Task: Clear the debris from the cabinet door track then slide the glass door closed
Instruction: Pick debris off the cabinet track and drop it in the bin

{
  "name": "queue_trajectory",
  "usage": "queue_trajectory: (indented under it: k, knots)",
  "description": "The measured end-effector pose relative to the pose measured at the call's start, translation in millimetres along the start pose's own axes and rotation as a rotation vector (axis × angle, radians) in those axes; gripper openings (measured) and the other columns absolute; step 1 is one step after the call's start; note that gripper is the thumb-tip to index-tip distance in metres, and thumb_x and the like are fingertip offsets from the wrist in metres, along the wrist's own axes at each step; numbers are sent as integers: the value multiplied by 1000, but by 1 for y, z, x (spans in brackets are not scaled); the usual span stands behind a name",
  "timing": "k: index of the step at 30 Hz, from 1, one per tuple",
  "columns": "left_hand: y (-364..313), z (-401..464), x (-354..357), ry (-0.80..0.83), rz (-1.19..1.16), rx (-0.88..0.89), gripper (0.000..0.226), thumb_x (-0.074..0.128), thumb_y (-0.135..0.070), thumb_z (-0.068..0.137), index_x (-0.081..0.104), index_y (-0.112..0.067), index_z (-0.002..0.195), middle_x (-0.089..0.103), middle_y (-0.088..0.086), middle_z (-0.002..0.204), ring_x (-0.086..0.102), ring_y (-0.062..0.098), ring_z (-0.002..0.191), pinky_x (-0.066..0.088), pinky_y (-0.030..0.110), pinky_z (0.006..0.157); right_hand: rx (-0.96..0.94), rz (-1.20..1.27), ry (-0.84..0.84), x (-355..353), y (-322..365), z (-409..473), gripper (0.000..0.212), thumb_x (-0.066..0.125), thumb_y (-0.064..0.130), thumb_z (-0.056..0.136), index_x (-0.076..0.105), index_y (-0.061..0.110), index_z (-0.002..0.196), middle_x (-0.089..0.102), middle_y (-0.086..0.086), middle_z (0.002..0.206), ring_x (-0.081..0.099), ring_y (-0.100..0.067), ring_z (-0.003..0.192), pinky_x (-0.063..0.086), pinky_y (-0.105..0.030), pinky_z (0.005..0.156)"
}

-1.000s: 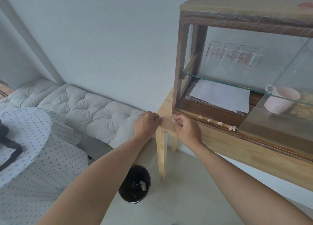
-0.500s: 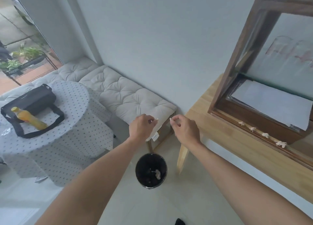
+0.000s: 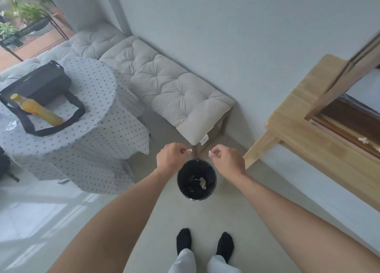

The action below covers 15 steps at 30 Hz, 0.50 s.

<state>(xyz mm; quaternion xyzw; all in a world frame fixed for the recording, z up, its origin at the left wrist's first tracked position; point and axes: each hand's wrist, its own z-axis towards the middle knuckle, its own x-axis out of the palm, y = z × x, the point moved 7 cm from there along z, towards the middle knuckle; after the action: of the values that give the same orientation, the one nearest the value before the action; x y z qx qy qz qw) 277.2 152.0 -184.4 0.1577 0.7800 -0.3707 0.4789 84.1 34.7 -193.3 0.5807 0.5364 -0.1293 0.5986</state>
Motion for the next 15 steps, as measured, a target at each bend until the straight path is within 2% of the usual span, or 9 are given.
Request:
queue_trajectory:
  k: [3,7,10,13,15]
  knots:
    - [12,6,11,57,17,-5,23,65,-49,96,81,-37,109,75,-10,101,70,23,95,52,34,77,1,-29,52,19,3,4,21,62,50,99,73,32,102,68,9,80,72,-26,88,44,-31,67]
    - [21,16,19,141,56,-22,37,70,-47,94,73,-37,129,75,-6,111,69,24,106,56,38,89,18,-54,91,34,4,8,29,66,49,97,74,30,118,78,1,99,73,-27,99,51,-34,76]
    - [23,22,16,149,64,-23,43,69,-44,94,69,-38,136,74,-4,117,69,25,109,56,39,91,50,-69,87,36,-2,8,31,66,47,98,73,30,123,77,2,97,73,-28,100,50,-33,76]
    - [21,24,10,163,72,-24,48,67,-43,94,65,-38,142,73,-3,124,68,26,114,57,41,94,76,-63,76,30,-7,6,32,65,47,99,72,31,125,70,7,85,72,-26,95,49,-33,74]
    - [15,25,4,152,68,-15,47,66,-42,93,65,-39,141,74,-4,119,69,24,109,56,37,85,85,-48,63,22,-8,5,34,65,48,99,71,30,128,67,9,84,72,-26,96,50,-33,76]
